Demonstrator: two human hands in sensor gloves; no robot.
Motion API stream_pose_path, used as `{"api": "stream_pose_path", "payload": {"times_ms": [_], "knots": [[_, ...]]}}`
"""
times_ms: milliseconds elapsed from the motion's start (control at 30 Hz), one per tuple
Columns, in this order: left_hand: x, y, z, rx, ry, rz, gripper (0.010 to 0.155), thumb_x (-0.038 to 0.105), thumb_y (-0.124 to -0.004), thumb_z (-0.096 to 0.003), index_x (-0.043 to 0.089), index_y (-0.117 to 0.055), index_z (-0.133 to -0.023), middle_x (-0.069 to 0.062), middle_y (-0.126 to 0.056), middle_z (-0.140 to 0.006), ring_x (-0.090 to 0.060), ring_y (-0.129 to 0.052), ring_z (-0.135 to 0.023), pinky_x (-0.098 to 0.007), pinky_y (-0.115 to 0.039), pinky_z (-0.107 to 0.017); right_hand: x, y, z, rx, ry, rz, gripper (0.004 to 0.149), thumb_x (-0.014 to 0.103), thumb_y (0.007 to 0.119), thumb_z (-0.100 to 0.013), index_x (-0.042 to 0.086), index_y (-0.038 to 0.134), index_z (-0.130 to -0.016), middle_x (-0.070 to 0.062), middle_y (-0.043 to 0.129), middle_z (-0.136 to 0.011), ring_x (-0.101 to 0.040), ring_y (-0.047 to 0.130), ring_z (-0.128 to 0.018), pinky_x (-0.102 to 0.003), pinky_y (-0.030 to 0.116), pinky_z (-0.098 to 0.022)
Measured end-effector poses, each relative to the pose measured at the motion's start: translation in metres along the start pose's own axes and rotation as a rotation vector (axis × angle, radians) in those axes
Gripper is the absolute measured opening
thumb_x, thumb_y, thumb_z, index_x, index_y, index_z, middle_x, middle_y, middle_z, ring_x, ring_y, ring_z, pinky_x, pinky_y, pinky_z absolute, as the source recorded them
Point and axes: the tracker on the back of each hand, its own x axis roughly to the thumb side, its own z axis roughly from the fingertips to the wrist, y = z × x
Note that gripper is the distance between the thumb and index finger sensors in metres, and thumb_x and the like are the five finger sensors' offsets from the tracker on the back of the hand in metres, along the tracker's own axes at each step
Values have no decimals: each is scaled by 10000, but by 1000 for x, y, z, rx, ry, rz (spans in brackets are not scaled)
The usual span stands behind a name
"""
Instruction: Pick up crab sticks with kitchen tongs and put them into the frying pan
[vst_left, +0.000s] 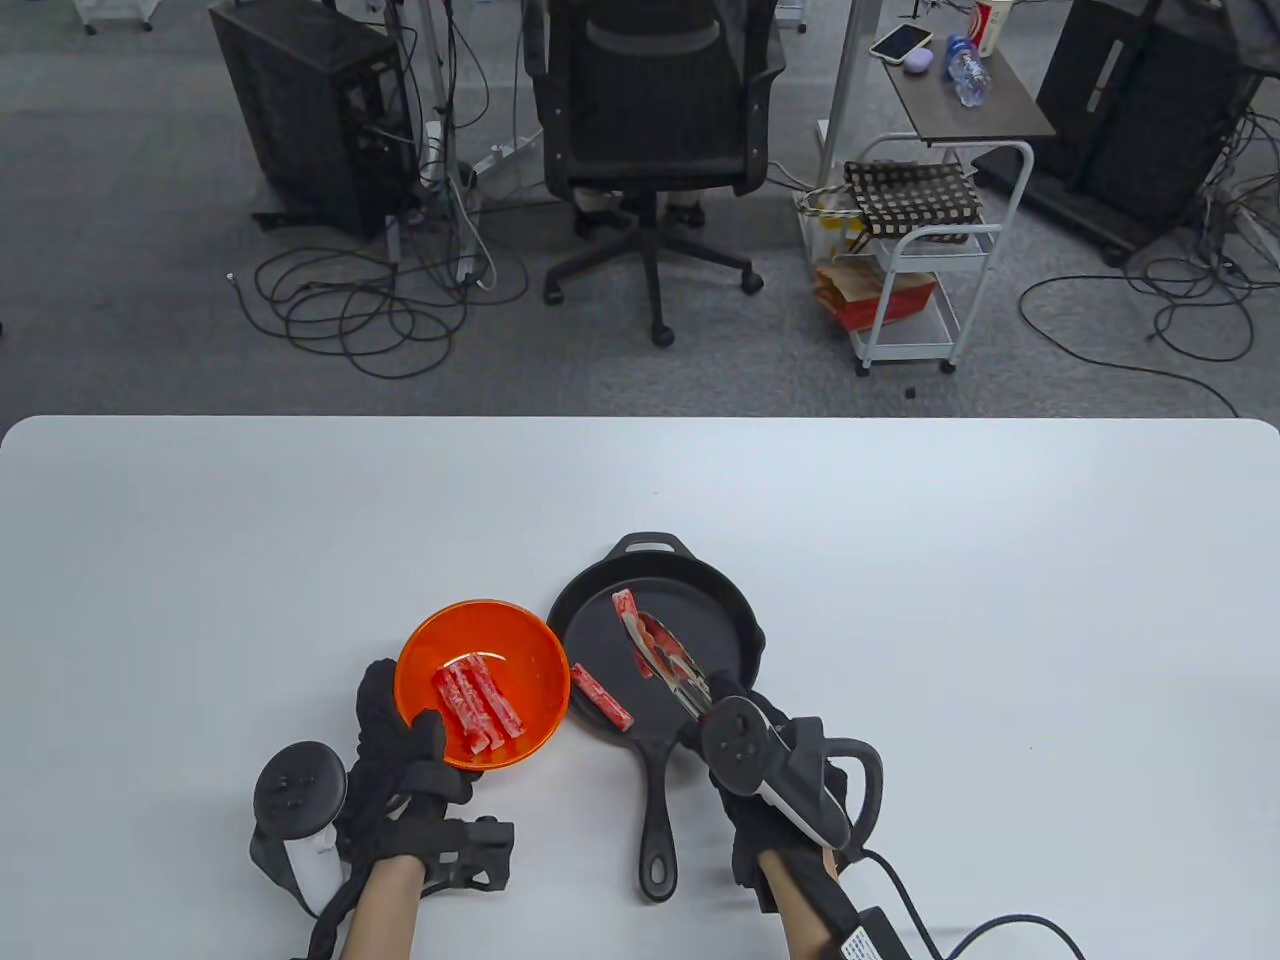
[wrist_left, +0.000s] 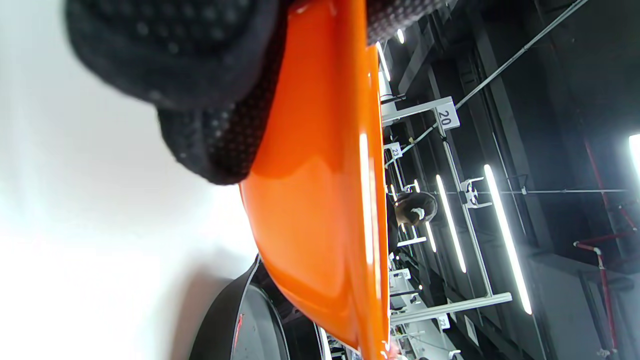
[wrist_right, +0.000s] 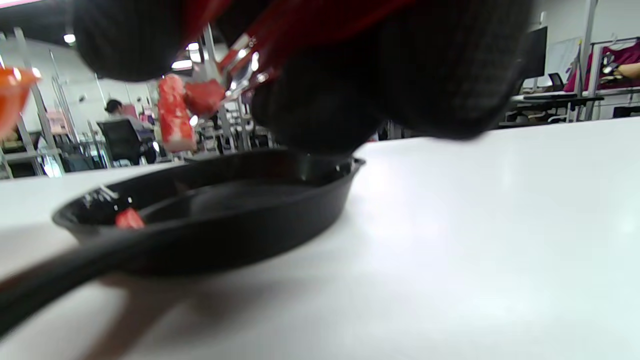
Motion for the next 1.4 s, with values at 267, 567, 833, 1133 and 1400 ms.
{"api": "stream_pose_path", "payload": {"times_ms": [267,567,833,1133,1400], "knots": [[0,0,1,-3,5,5,671,232,-698,-570,238,-351,-1145,-199,-641,-1083,-302,-1064,-295,-268,-947,-135,4,19,-11,118,3,79,619,497,754,-509,201,683,-1048,-103,934,-818,-216,1042,-413,-389,910,-262],[1,-1,1,-10,11,8,671,234,-697,-570,240,-351,-1145,-197,-642,-1083,-301,-1063,-296,-268,-946,-135,14,25,-12,176,-24,115,618,497,758,-507,203,687,-1046,-107,934,-819,-219,1041,-414,-390,908,-266],[1,-1,1,-9,16,9,672,233,-697,-570,239,-351,-1146,-197,-640,-1085,-302,-1063,-296,-269,-946,-136,20,26,-11,173,-44,149,624,502,762,-503,206,688,-1047,-102,934,-820,-218,1041,-416,-391,908,-266],[0,-1,1,-12,18,10,671,234,-697,-570,241,-351,-1145,-196,-642,-1084,-301,-1063,-295,-267,-946,-136,21,26,-10,181,-43,151,634,507,764,-500,202,686,-1050,-104,933,-822,-218,1041,-417,-390,908,-268],[0,-1,1,-12,18,10,670,235,-696,-571,240,-351,-1145,-199,-640,-1084,-300,-1063,-296,-268,-946,-137,21,26,-10,184,-41,147,634,508,763,-501,201,685,-1050,-102,933,-822,-219,1040,-419,-391,908,-268]]}}
